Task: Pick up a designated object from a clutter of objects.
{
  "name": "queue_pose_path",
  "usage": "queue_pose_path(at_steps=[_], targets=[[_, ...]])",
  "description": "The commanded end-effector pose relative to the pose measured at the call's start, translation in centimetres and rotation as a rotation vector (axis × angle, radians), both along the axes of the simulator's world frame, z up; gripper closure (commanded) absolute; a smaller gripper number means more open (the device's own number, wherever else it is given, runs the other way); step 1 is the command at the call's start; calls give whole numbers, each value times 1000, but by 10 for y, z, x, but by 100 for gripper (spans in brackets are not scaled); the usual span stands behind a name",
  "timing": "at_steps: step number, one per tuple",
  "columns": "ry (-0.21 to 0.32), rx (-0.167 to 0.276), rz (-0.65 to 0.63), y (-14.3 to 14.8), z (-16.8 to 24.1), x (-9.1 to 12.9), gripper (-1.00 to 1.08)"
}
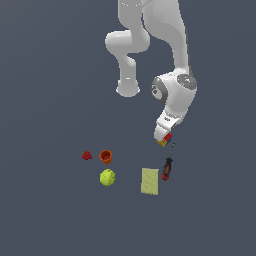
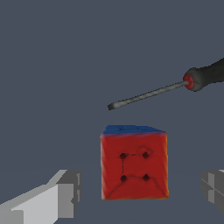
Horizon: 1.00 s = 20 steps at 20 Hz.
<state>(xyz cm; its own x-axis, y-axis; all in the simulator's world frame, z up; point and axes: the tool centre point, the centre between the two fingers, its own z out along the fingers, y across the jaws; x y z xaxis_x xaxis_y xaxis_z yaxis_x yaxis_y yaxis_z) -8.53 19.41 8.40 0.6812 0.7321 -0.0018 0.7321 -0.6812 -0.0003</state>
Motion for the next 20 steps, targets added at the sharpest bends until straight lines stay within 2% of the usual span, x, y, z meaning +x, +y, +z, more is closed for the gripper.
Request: queue_pose_path(at_steps=[1,19,20], targets=[[-1,0,0,0,0,0,-92],[-1,1,5,1,-51,-1,-92],[-1,1,5,1,-51,-1,108]])
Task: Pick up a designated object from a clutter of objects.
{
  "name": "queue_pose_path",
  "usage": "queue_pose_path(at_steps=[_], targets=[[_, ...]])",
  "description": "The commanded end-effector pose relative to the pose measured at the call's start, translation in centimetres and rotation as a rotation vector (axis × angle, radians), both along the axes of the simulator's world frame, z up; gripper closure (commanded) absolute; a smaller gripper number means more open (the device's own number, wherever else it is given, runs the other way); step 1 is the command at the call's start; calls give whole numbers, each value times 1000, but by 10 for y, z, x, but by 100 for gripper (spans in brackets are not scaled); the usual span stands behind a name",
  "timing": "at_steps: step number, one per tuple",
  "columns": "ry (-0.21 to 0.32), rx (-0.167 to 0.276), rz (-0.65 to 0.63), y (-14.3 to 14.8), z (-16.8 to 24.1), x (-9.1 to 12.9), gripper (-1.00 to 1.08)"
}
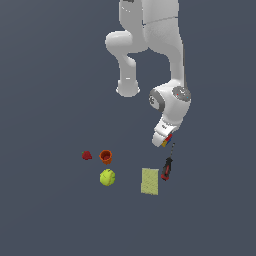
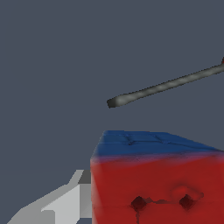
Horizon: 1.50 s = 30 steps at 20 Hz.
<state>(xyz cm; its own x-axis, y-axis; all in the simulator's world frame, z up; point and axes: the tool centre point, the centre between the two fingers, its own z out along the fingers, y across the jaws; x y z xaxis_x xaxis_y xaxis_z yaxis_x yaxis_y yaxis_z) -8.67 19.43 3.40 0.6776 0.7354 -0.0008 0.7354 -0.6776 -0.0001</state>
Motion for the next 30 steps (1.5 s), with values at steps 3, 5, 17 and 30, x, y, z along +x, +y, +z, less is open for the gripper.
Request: queue_pose_path(at_steps=[3,5,17,30], targets=[[-1,0,1,0,-1,0,108],[-1,0,1,0,-1,0,108],[-2,0,0,-6,10,1,108],[-1,0,1,-45,84,3,108]])
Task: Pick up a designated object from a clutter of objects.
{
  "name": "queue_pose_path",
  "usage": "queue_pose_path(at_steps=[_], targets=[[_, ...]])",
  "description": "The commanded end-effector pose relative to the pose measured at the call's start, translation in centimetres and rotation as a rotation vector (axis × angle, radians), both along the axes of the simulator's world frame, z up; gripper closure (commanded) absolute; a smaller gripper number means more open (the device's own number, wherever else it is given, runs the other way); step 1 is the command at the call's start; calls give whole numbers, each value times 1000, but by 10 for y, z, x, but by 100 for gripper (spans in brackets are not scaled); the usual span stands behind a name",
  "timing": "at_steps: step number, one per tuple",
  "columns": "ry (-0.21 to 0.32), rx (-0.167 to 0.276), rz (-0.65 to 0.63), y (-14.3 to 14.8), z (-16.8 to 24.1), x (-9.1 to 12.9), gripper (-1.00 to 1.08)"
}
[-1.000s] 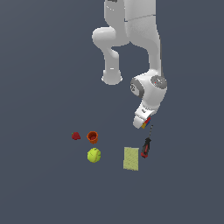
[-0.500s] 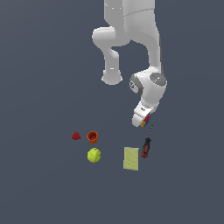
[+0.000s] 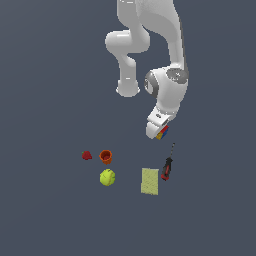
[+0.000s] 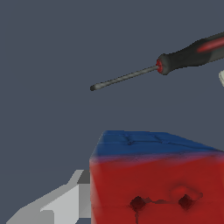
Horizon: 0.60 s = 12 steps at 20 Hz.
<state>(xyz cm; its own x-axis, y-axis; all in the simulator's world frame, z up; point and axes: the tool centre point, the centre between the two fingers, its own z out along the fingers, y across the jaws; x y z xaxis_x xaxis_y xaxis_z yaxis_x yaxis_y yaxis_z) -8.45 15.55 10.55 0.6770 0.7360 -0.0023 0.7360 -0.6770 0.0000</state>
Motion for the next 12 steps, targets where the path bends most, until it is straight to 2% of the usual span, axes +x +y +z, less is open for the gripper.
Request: queue_pose_path(at_steps=[1,12], targets=[[-2,1,0,-10,21,1,108],[-1,7,2,-63,125,5,108]])
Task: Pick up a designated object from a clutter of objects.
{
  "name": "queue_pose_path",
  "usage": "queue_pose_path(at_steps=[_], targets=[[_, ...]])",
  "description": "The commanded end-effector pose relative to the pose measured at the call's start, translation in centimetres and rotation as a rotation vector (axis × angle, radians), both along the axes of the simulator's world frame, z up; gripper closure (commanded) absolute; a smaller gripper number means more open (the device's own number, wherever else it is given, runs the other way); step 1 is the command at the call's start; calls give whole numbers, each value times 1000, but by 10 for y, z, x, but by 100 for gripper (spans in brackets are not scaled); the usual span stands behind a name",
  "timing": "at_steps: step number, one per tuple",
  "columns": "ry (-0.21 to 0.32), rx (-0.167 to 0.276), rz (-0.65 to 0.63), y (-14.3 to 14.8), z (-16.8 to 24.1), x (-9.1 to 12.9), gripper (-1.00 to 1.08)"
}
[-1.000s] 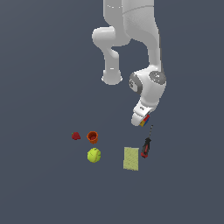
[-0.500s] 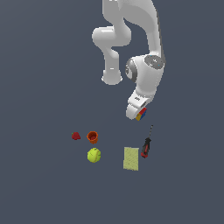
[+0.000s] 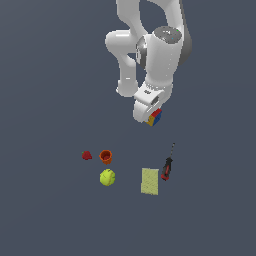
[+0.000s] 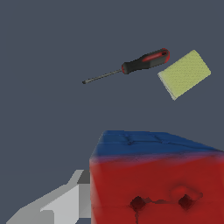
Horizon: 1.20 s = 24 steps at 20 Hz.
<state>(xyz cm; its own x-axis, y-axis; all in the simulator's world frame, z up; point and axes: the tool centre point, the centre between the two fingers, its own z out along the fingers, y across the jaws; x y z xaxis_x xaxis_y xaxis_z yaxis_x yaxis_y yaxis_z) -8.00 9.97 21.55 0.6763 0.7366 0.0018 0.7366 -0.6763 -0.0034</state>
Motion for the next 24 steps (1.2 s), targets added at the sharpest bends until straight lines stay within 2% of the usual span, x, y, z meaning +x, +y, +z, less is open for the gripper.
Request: queue_pose_path(at_steps=[1,15,24], targets=[[-1,2,1,-12,25,1,108],[-1,0,-1,-79,153,9,108],[-1,-3,-2,-106,205,15,108]])
